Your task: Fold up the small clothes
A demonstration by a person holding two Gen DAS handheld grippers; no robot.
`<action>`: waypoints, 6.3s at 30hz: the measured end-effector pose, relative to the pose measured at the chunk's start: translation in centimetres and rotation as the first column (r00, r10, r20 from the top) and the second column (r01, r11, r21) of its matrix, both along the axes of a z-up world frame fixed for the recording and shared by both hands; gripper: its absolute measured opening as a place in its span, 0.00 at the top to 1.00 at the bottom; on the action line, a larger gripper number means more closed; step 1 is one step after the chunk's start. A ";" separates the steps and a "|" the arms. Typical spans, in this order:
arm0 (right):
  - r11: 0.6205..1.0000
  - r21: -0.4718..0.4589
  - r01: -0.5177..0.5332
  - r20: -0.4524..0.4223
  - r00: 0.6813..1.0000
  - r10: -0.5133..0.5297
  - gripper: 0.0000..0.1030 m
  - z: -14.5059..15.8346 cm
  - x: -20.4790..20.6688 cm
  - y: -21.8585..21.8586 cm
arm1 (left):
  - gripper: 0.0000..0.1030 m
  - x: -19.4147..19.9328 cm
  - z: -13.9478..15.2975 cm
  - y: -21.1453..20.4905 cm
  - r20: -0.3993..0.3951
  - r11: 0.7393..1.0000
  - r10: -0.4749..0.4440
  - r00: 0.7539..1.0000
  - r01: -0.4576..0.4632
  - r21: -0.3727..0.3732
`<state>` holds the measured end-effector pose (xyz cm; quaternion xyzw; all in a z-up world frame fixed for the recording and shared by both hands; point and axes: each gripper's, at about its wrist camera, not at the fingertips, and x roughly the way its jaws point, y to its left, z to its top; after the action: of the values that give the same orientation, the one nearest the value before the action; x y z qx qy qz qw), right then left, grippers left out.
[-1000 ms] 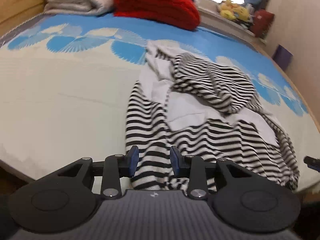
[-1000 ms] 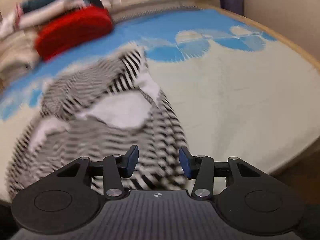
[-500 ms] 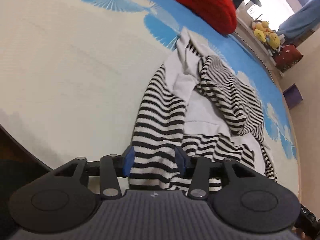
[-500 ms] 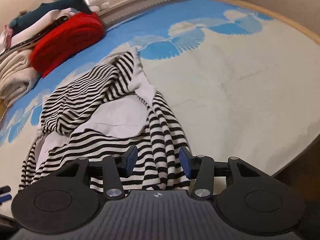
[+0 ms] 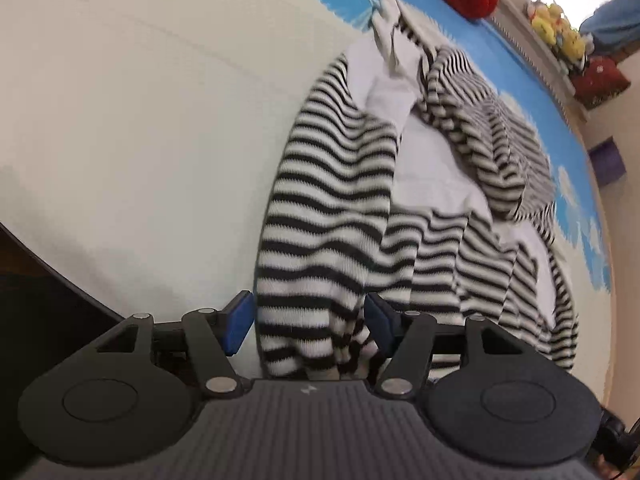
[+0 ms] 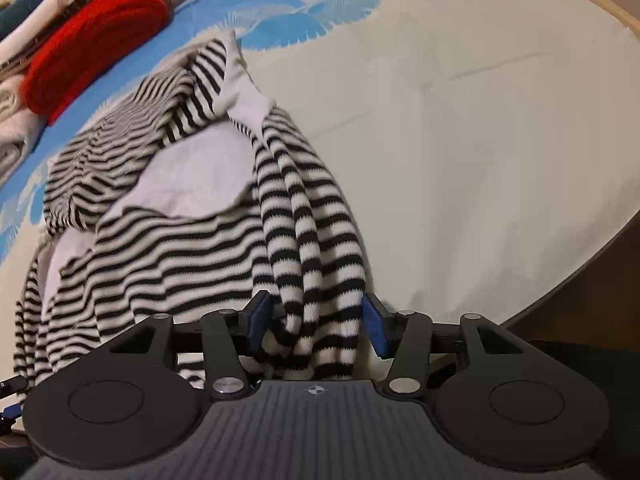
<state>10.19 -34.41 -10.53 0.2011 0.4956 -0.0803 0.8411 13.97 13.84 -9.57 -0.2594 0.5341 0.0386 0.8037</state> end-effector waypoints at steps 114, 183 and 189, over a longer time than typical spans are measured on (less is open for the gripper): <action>0.813 -0.483 -0.324 0.050 0.917 0.396 0.84 -1.1 25.1 8.3 | 0.77 25.1 -0.3 -2.4 0.125 0.924 -0.247 0.961 0.195 0.330; 0.883 -0.220 -0.414 -0.119 0.910 0.397 0.85 0.6 9.9 2.1 | 0.86 11.4 4.5 -5.4 0.173 0.895 -0.445 0.879 0.430 0.118; 0.888 -0.213 -0.407 0.022 0.907 0.421 0.83 2.8 9.5 2.8 | 0.83 13.1 3.8 -8.4 0.176 0.889 -0.453 0.874 0.430 0.157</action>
<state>19.70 -31.66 -7.72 0.0061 0.4876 0.0571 0.8712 27.09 5.41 -5.77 -0.0871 0.4893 -0.1431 0.8559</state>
